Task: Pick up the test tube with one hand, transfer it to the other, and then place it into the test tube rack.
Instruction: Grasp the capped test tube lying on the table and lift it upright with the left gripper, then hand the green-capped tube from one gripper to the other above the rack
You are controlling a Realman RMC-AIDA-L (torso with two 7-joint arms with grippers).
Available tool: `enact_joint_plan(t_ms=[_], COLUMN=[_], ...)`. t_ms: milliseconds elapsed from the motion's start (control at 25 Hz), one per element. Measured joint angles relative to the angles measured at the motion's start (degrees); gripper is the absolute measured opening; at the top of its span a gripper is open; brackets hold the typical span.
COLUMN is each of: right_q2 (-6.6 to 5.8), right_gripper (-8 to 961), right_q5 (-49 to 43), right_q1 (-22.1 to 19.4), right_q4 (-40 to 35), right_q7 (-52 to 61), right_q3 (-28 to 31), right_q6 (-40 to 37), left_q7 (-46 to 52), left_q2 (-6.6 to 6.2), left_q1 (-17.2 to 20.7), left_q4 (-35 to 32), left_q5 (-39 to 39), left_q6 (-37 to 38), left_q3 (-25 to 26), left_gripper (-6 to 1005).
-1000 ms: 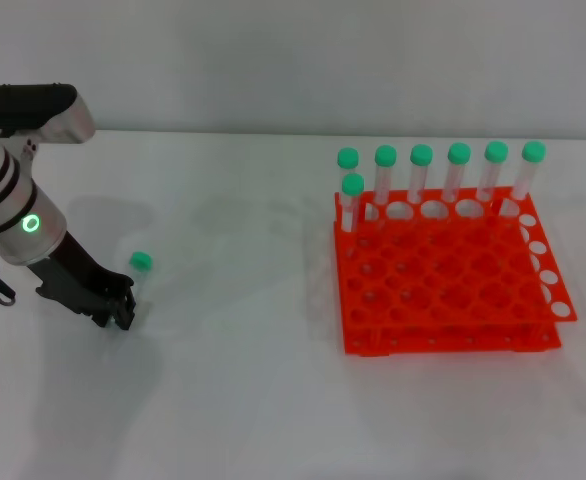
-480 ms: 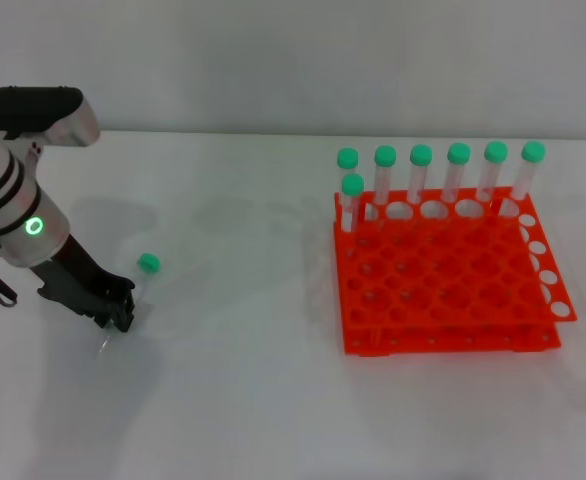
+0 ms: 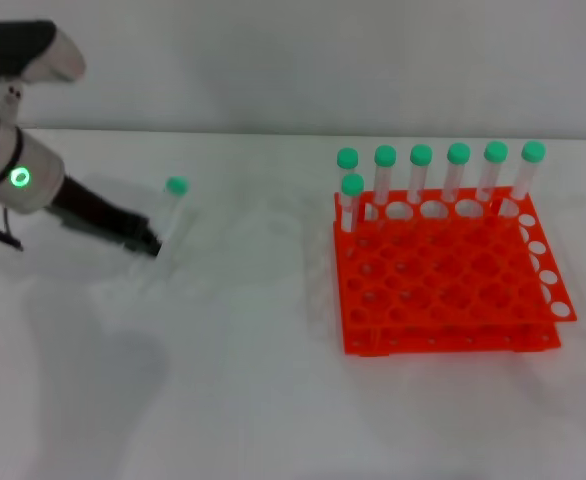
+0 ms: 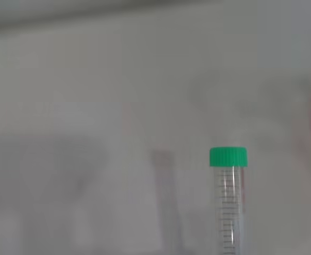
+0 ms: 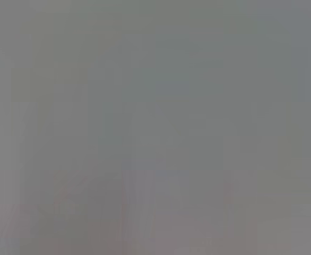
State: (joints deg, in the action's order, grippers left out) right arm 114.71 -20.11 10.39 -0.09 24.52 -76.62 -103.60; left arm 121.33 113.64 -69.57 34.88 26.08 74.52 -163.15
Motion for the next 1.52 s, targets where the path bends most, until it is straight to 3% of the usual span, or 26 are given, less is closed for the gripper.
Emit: enact_joint_plan(t_ms=[80, 320, 480, 640, 840, 1160, 1520], right_q2=[-0.6, -2.66, -4.17, -4.57, -2.99, 0.49, 0.71], right_gripper=[823, 821, 821, 820, 819, 817, 815], right_q5=[0.0, 0.0, 0.0, 0.0, 0.0, 0.0, 0.0], right_q1=[0.0, 0.4, 2.4, 5.9, 11.4, 16.0, 16.1], right_q4=[-0.9, -3.9, -4.6, -4.6, -4.3, -5.1, -10.3], right_q7=[1.5, 8.3, 14.6, 20.9, 27.2, 30.4, 31.3], right_q3=[-3.3, -12.4, -18.2, -24.3, -32.6, -35.7, -37.5], right_q6=[-1.1, -4.0, -7.1, -8.0, -4.3, 3.8, 8.8], left_q7=[-8.1, -26.5, -37.6, -44.7, -50.0, -54.9, -55.8], left_q2=[1.12, 2.1, 3.35, 4.63, 5.27, 5.31, 5.35], left_q1=[1.0, 4.9, 6.9, 7.6, 7.1, 3.9, 2.0], left_q4=[4.6, 10.1, 15.3, 17.7, 16.4, 6.5, 2.3], left_q5=[-7.6, -21.7, -26.4, -27.1, -26.2, -19.6, -19.0], left_q6=[3.3, 15.1, 26.2, 34.8, 41.0, 40.2, 37.4], left_q3=[0.0, 0.0, -0.1, -0.1, -0.1, -0.1, -0.1], left_gripper=[186, 186, 186, 186, 187, 187, 187])
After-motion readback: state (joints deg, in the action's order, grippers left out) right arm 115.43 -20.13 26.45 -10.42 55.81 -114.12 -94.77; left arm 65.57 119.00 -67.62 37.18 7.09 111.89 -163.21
